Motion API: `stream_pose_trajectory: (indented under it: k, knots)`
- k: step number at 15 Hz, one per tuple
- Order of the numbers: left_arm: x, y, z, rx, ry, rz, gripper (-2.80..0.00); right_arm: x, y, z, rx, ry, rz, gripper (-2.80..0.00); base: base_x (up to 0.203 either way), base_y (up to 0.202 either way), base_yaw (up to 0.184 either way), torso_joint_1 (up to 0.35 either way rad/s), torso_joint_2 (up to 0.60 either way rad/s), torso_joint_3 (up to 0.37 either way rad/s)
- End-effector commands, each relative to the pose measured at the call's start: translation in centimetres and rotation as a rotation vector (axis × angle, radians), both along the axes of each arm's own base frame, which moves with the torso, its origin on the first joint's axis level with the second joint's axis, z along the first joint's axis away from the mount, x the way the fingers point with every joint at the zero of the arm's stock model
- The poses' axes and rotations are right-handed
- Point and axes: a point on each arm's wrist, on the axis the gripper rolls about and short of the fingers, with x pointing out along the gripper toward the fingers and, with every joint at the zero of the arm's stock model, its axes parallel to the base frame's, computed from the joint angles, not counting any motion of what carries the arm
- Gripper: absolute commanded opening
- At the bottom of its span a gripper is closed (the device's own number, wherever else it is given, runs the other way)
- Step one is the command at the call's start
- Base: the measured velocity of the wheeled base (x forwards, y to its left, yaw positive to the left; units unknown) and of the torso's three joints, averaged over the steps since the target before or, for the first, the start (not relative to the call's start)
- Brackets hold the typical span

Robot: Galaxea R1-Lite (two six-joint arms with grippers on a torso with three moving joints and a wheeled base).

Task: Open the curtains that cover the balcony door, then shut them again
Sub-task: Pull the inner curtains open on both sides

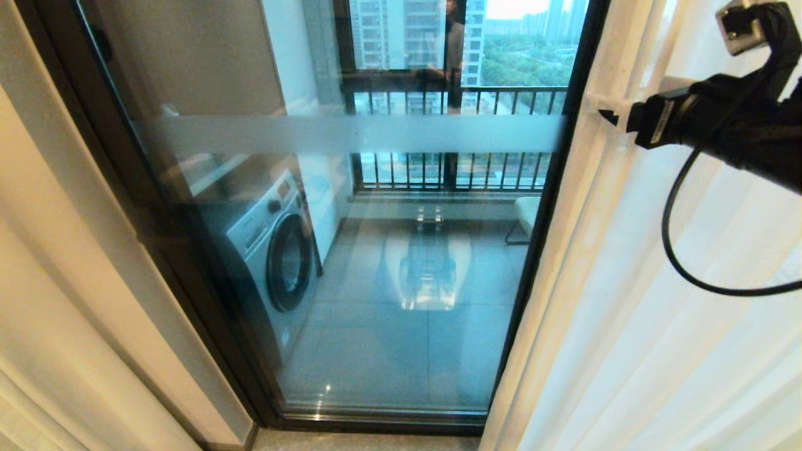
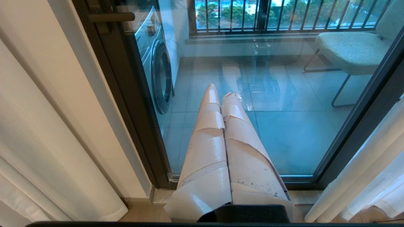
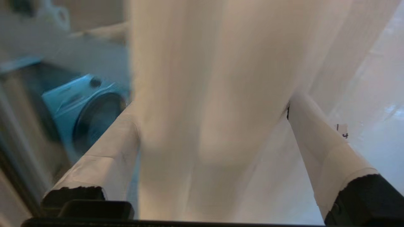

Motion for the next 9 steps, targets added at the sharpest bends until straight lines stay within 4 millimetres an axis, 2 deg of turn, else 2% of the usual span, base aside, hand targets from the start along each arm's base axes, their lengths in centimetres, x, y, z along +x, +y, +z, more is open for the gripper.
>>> stream_pose_trajectory:
  k: [1,6,9]
  knots:
    - [0.0,0.0,0.0,0.0,0.0,0.003,-2.8,2.9,0.6,-0.7,0.025,0.018,-0.013,0.0,0.0,0.0,0.0,0.0,0.0,0.0]
    - [0.0,0.0,0.0,0.0,0.0,0.0,-2.8,5.8,1.1,-0.5,0.084,-0.029,-0.053,0.0,0.0,0.0,0.0,0.0,0.0,0.0]
    - [0.0,0.0,0.0,0.0,0.0,0.002,-2.8,6.7,1.2,-0.7,0.099,-0.073,-0.079,0.0,0.0,0.0,0.0,0.0,0.0,0.0]
